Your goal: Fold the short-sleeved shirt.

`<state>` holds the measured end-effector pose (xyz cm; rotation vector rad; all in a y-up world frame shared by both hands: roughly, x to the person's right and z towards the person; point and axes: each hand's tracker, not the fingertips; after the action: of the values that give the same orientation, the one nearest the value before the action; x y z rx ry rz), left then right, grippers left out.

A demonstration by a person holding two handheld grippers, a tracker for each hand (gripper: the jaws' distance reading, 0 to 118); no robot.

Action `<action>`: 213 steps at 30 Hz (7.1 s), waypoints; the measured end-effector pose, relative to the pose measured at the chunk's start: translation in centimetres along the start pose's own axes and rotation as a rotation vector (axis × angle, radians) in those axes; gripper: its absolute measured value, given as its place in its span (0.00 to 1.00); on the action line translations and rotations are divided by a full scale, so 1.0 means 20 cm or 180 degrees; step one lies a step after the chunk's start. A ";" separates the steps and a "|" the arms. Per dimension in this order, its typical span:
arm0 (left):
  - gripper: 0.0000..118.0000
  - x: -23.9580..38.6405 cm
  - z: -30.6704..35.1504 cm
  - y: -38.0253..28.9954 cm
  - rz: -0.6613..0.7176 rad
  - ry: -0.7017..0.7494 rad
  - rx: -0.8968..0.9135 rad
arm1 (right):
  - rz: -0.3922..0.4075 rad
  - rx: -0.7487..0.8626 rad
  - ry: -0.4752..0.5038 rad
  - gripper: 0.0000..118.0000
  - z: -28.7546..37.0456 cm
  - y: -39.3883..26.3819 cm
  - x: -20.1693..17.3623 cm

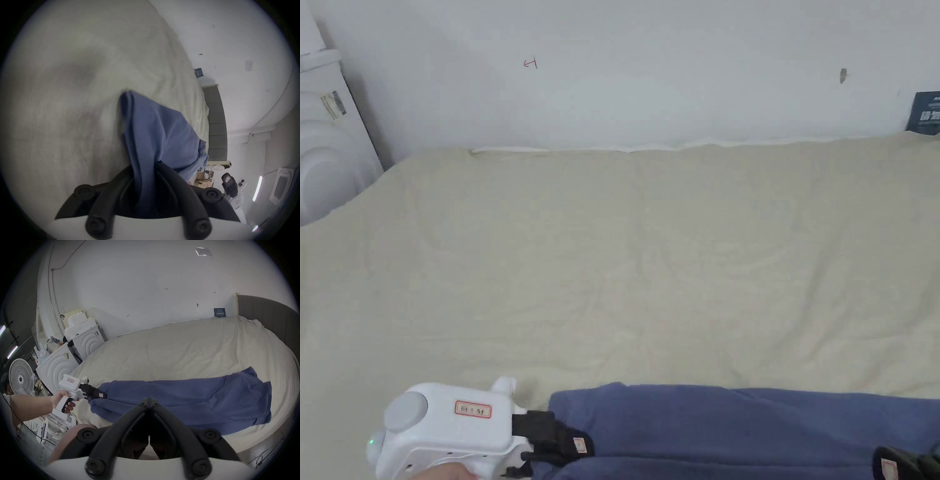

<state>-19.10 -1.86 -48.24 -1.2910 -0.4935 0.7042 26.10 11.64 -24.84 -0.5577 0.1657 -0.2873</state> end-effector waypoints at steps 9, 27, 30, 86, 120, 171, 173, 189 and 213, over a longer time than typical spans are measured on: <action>0.04 0.46 0.10 -0.09 -0.1377 0.1191 0.0160 | -0.0220 -0.0082 -0.0045 0.00 0.04 0.01 0.10; 0.04 1.25 -0.23 -0.24 -0.2355 0.1880 -0.0261 | -0.0375 0.0127 0.0230 0.00 0.19 -0.04 0.17; 0.07 1.37 -0.45 -0.27 -0.2191 0.1528 -0.0514 | -0.0455 0.0144 0.0212 0.00 0.22 -0.06 0.20; 0.82 0.64 0.01 -0.14 -0.0689 -0.0361 0.0043 | -0.0480 -0.0078 0.0038 0.00 0.27 -0.02 0.22; 0.12 0.65 -0.06 -0.03 -0.0949 0.0715 -0.0023 | -0.0415 -0.0526 0.0108 0.00 0.04 -0.04 0.13; 0.04 1.47 -0.83 -0.57 -0.2189 0.1553 -0.0680 | -0.1040 -0.0161 0.0245 0.00 0.27 -0.12 0.45; 0.04 1.52 -0.84 -0.60 -0.2241 0.1515 -0.0636 | -0.1034 -0.0153 0.0225 0.00 0.28 -0.11 0.45; 0.04 1.48 -0.08 -0.65 -0.1880 -0.0114 0.0797 | -0.0876 0.0337 0.0148 0.00 0.46 0.10 0.36; 0.03 0.93 0.56 -1.00 -0.1735 0.1722 0.3992 | 0.0828 0.2158 -0.1445 0.00 0.37 -0.05 -0.17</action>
<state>-9.85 16.83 -27.31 -0.0935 0.0960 0.0836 24.34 15.66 -17.81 0.0834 -0.2938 0.0496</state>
